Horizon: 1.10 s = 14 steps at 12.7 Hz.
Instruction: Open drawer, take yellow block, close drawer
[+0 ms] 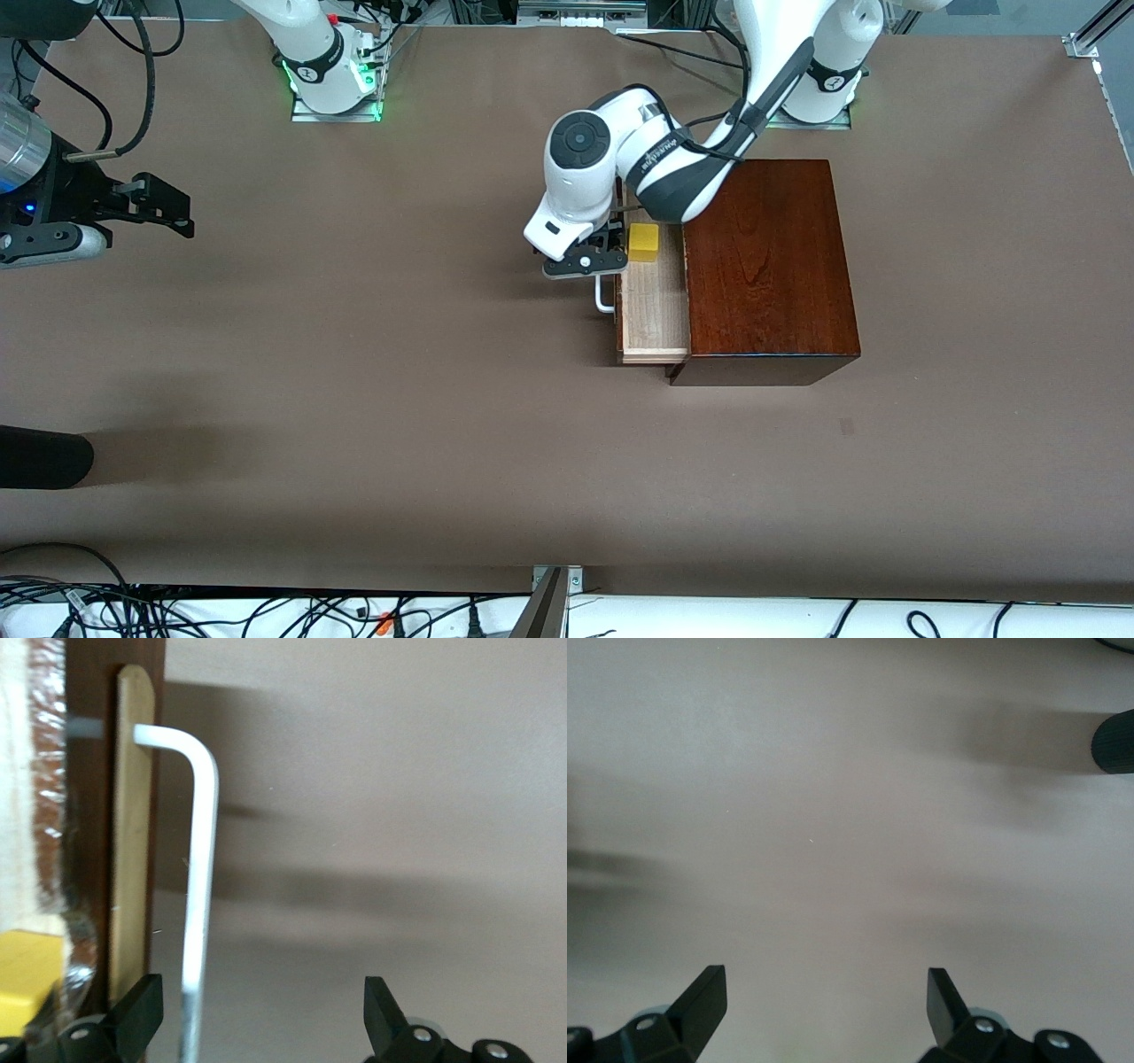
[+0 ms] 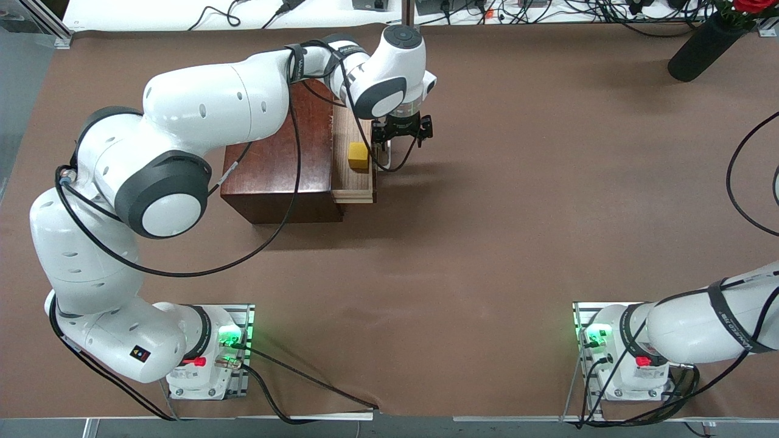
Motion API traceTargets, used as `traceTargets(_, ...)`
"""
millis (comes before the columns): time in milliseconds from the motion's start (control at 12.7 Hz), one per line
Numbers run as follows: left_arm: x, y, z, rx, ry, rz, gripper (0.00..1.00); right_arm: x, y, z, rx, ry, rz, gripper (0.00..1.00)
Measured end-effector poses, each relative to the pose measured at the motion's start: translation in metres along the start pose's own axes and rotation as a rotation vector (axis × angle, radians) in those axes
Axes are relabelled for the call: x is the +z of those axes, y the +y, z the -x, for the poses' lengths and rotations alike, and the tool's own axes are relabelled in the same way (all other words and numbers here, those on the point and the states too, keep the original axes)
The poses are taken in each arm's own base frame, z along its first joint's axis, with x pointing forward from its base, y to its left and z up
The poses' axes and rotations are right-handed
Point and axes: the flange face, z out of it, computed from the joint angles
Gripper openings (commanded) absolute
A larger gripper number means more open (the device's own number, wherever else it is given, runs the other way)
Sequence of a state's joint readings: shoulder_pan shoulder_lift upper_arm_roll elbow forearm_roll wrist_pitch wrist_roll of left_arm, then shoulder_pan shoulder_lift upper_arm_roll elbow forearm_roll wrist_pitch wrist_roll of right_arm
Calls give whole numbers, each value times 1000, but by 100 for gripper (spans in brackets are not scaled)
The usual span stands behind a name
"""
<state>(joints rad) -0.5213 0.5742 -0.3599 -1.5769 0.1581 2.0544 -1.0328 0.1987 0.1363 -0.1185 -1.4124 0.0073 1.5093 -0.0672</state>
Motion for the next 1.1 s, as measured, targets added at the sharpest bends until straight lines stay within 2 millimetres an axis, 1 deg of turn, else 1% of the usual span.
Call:
traceTargets(79, -9, 1, -1, -1, 0, -7, 100, 0, 0, 0, 0, 0, 0, 100)
traceTargets(158, -23, 1, -5, -6, -3, -17, 100, 0, 0, 0, 0, 0, 0, 100)
traceTargets(315, -68, -4, -13, -5, -15, -58, 100, 0, 0, 0, 0, 0, 0, 100)
traceTargets(394, -92, -12, -17, 18, -20, -82, 100, 0, 0, 0, 0, 0, 0, 100)
traceTargets(473, -116, -25, -23, 50, -23, -106, 100, 0, 0, 0, 0, 0, 0, 100)
traceTargets(552, -139, -44, -32, 79, -23, -124, 100, 0, 0, 0, 0, 0, 0, 100)
traceTargets(631, -160, -70, -47, 100, -25, -132, 100, 0, 0, 0, -1, 0, 0, 100)
traceTargets(710, -179, -101, -66, 111, -26, -131, 100, 0, -1, 0, -2, 0, -2, 100)
traceTargets(867, -211, -171, -101, 110, -40, -135, 100, 1, -5, -1, -5, 1, -32, 100)
traceTargets(1104, -252, -271, -134, 126, -69, -85, 100, 2, -23, -2, -33, 1, -65, 100)
